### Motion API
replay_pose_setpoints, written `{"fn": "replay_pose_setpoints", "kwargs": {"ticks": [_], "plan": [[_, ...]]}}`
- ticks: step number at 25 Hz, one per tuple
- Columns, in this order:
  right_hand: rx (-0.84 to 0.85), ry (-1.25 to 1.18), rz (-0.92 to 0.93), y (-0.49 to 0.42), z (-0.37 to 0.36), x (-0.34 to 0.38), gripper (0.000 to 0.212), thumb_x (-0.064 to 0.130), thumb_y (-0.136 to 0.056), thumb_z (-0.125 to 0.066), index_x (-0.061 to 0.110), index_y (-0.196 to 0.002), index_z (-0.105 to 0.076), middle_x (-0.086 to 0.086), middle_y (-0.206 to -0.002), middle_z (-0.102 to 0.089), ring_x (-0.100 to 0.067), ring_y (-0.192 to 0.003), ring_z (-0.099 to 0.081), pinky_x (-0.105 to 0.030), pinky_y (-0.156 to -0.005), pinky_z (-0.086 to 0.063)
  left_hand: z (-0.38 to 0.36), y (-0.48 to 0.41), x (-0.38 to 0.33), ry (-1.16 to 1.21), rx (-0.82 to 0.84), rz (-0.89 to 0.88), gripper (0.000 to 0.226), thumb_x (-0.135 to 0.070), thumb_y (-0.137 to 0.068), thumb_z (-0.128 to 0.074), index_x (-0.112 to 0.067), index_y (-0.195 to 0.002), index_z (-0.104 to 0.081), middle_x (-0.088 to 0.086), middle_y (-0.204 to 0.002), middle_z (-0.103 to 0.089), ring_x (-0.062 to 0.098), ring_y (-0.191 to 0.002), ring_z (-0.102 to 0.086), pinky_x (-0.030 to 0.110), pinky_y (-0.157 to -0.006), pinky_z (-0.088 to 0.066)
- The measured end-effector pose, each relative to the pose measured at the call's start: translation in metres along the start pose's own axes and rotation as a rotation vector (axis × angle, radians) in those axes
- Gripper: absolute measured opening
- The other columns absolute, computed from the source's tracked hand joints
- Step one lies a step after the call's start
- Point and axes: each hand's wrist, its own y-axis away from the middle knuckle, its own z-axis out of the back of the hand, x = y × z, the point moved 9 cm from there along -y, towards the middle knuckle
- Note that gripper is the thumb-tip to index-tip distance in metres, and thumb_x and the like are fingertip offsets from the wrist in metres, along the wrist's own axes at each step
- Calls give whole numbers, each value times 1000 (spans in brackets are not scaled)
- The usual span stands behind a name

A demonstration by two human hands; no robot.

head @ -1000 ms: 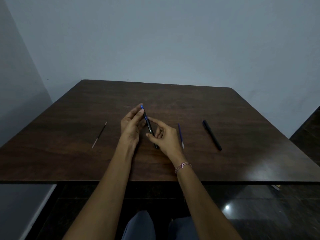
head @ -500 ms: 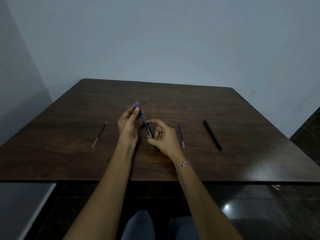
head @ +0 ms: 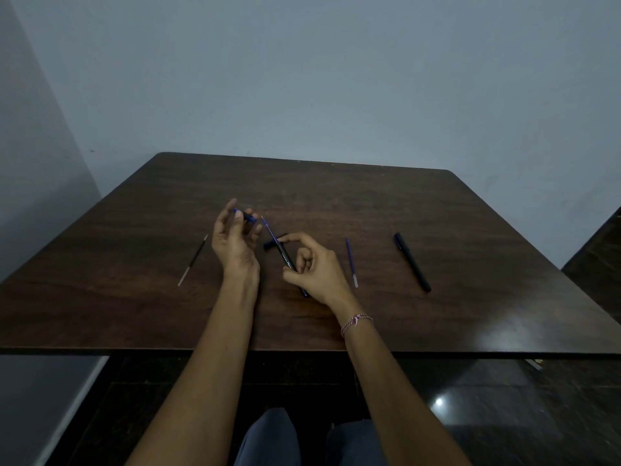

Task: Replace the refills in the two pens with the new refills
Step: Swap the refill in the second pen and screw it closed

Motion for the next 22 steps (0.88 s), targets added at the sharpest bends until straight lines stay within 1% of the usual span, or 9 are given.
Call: {"fn": "replay_pose_setpoints", "kwargs": {"ticks": [1,3,5,8,12,15,17,20,22], "plan": [[-7,-5,5,0,1,0,47,7,-72,-69,34,-109,-59,5,-51,-45,-8,-50,-45,-19,-57,-42,1,-1,0,-30,-11,-9,21,-5,-93,-52,-14,-110,-61,3,-85,-63,7,-70,-63,18,-58,-53],[-40,-23,16,0,4,1,47,7,-73,-70,33,-110,-59,2,-51,-47,-7,-49,-45,-18,-55,-41,-3,0,-1,-206,5,-64,20,-5,-94,-50,-14,-106,-64,0,-86,-64,4,-71,-63,18,-59,-53],[-87,-22,21,1,9,1,47,8,-75,-71,33,-113,-59,0,-54,-48,-5,-49,-45,-17,-53,-41,-17,6,-2,-441,107,-162,19,-7,-93,-52,-17,-102,-66,-2,-86,-65,2,-66,-62,20,-58,-54],[-182,9,28,0,17,-1,46,10,-75,-71,31,-114,-59,5,-53,-47,-5,-48,-45,-14,-52,-39,-34,14,3,-677,261,-253,18,-7,-92,-54,-19,-95,-67,-1,-82,-65,5,-63,-59,33,-61,-55],[-245,31,13,-2,23,-5,49,10,-75,-72,30,-117,-58,7,-54,-47,-4,-49,-47,-11,-52,-39,-38,17,5,-704,307,-246,23,-12,-91,-56,-27,-77,-66,-4,-69,-63,1,-59,-59,23,-54,-50],[-249,40,11,-2,24,-8,49,11,-76,-72,32,-118,-56,6,-55,-48,-3,-50,-48,-11,-51,-40,-41,19,6,-715,337,-247,16,-18,-88,-64,-26,-74,-66,-2,-66,-64,8,-61,-60,29,-57,-49],[-249,48,6,-2,24,-9,49,11,-76,-71,32,-117,-56,7,-54,-48,-3,-50,-49,-11,-51,-40,-41,18,7,-695,338,-239,16,-17,-85,-68,-25,-70,-66,-6,-62,-65,7,-59,-60,25,-57,-49],[-251,48,-1,-3,23,-10,47,11,-76,-71,31,-116,-57,7,-54,-48,-4,-49,-47,-17,-51,-42,-42,18,10,-669,334,-221,17,-16,-81,-72,-25,-67,-67,-9,-60,-64,4,-58,-61,20,-57,-51],[-250,47,-13,-2,23,-10,48,11,-76,-71,31,-116,-57,4,-55,-49,-4,-49,-47,-20,-51,-43,-41,19,11,-660,321,-210,17,-16,-80,-73,-24,-67,-67,-3,-63,-64,4,-57,-61,19,-58,-50]]}}
